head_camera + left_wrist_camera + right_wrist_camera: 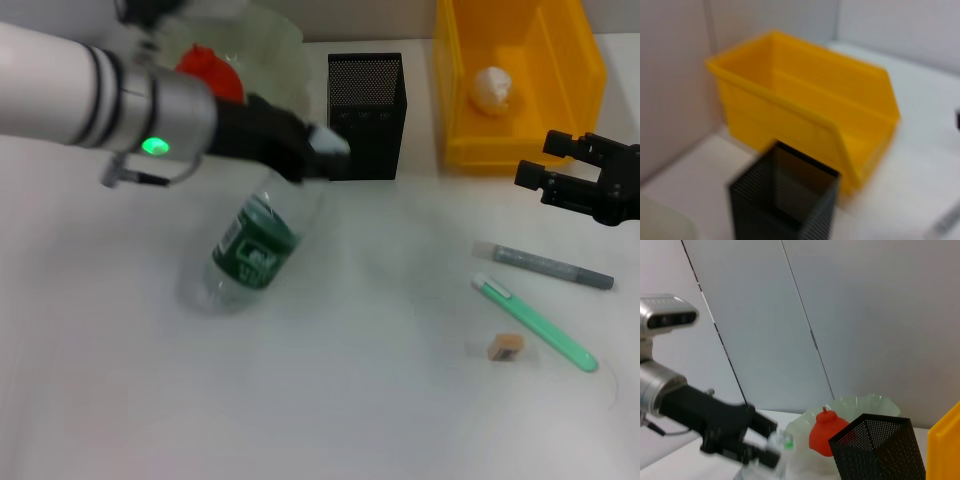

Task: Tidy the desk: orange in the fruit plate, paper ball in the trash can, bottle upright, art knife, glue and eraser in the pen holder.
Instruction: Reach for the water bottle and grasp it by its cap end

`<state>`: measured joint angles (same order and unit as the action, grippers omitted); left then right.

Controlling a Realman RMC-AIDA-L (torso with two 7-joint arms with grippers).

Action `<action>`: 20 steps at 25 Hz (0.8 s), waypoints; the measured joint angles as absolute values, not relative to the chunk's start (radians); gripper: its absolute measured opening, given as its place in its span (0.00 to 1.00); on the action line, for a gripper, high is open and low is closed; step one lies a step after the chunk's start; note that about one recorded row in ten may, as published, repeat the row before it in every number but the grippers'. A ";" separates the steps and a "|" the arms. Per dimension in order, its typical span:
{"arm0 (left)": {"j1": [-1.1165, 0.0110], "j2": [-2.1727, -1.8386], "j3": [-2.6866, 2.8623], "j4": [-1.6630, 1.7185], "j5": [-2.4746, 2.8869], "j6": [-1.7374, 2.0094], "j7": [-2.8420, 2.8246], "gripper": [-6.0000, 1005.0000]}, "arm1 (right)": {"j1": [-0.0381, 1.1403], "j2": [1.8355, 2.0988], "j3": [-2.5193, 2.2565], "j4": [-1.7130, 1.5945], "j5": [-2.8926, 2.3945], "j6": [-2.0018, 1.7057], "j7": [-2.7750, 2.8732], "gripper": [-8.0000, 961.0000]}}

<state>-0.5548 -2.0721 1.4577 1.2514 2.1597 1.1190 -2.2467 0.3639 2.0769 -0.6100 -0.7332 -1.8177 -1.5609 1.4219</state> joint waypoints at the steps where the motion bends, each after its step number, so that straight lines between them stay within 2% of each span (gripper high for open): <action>1: -0.545 -2.072 1.431 1.255 2.139 1.119 -2.227 0.44 | 0.364 2.077 -0.610 -0.733 -1.818 -1.563 1.422 0.81; 11: -0.446 -2.067 1.208 1.261 1.908 1.144 -2.036 0.44 | 0.369 2.077 -0.602 -0.733 -1.818 -1.570 1.423 0.81; 20: -0.438 -2.066 1.195 1.254 1.894 1.144 -2.012 0.44 | 0.376 2.077 -0.601 -0.733 -1.818 -1.570 1.421 0.81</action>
<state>-0.4380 -2.0661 1.1952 1.2544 1.8940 1.1443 -2.0123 0.3760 2.0769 -0.6013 -0.7333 -1.8178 -1.5699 1.4206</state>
